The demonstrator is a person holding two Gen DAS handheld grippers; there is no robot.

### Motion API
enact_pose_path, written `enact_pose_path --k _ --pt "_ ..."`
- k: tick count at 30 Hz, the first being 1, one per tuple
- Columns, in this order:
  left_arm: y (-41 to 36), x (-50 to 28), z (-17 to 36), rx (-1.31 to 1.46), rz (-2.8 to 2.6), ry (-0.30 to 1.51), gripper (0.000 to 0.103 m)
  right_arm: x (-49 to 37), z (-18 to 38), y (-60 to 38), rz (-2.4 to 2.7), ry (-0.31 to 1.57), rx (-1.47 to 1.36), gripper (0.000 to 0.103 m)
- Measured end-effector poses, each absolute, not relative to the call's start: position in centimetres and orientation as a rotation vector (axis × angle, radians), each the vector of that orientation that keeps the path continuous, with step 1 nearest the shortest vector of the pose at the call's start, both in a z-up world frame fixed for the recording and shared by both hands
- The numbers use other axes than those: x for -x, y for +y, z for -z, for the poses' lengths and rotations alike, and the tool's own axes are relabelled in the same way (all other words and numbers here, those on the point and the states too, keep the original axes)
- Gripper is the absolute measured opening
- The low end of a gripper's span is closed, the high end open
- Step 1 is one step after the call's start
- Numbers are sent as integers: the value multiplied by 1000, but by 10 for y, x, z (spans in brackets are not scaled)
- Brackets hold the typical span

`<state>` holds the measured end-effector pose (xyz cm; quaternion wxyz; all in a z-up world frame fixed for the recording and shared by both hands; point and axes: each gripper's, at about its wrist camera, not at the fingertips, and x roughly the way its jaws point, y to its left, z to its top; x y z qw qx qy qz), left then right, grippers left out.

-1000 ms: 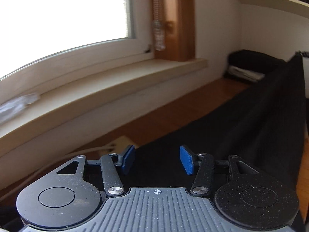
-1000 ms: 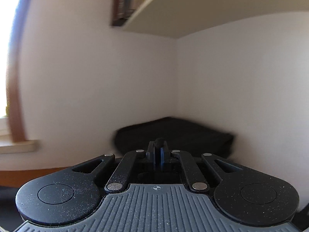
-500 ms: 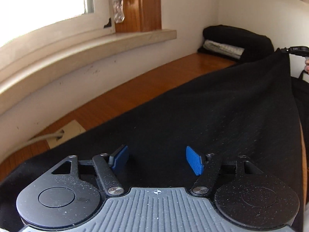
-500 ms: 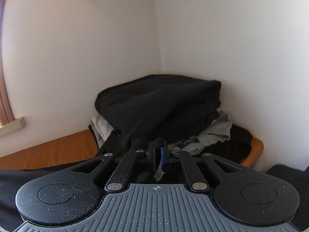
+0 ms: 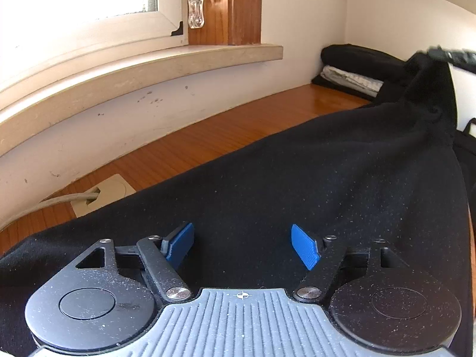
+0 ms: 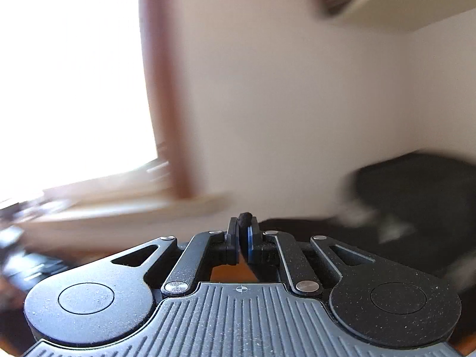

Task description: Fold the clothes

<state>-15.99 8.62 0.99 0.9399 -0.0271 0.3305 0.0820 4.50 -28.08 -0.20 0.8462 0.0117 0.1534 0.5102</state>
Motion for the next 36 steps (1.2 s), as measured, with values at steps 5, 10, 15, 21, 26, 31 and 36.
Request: enact_pose_path --k 5,10,15,21,26,31,36 --pt "84 160 -18 73 -200 647 76 6 69 -236 -1238 495 102 7" --pt "73 143 -37 106 -139 606 78 14 93 -238 -1237 530 124 7" --pt "50 94 -55 141 -26 561 79 15 94 -251 -1230 504 114 7" --pt "17 -3 -52 264 155 570 80 18 94 -267 -1222 479 59 7" --pt "-10 -65 -40 234 207 610 80 15 94 -290 -1229 466 -5 7" --pt "-16 -83 -34 228 274 660 80 6 97 -313 -1221 471 -53 7" --pt "-22 -101 -27 223 342 709 50 -2 96 -326 -1210 461 -76 7"
